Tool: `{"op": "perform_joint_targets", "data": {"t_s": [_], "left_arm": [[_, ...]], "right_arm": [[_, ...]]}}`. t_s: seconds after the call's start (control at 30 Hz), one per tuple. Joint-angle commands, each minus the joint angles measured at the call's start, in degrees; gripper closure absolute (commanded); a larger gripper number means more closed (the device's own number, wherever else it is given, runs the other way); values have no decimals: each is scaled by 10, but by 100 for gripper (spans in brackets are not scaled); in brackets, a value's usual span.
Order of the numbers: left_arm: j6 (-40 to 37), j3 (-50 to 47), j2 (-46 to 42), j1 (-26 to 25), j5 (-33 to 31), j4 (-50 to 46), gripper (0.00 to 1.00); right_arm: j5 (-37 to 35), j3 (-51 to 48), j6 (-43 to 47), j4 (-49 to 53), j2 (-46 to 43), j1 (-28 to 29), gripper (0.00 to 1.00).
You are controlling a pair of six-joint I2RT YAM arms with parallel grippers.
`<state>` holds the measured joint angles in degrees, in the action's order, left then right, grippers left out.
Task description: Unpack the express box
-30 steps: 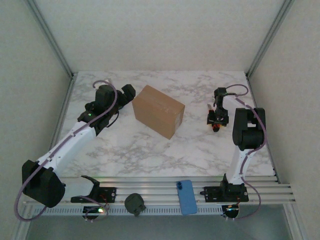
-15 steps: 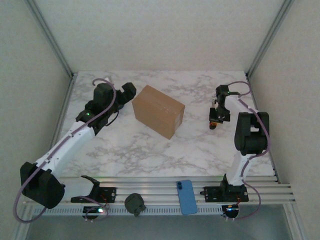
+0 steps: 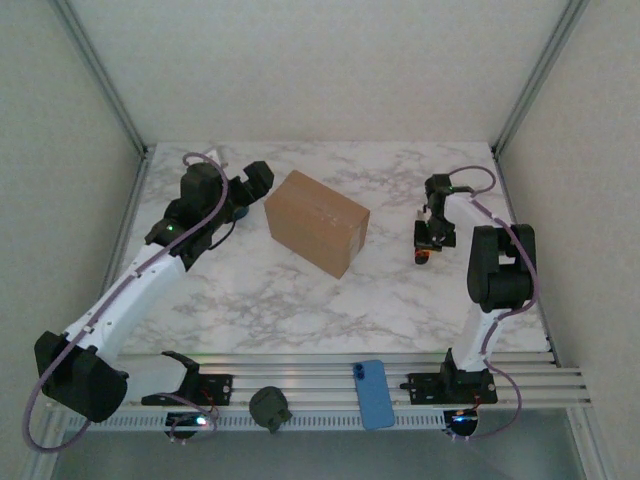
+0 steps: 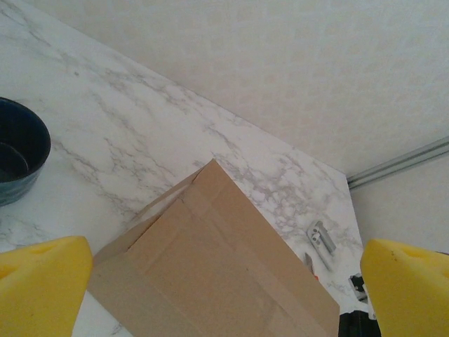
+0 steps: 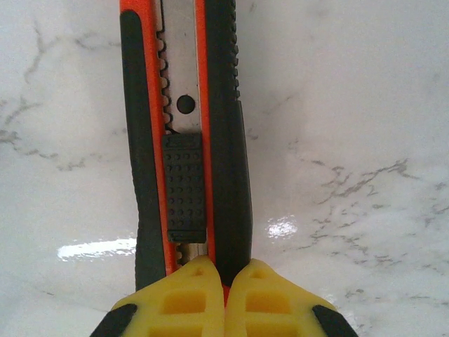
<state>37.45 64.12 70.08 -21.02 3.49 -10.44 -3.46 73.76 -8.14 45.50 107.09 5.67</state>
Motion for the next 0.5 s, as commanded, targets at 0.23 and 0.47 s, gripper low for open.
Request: {"op": "perform_joint_targets", "data": {"t_s": [0.23,0.47], "left_arm": [[-22,24,2,-13,42,-29,2],[-45,42,30,-46,116,-15,2]], "right_arm": [[0,-29,2,-24,-16,16,100],[42,-45,6,-42,-102,16,100]]}}
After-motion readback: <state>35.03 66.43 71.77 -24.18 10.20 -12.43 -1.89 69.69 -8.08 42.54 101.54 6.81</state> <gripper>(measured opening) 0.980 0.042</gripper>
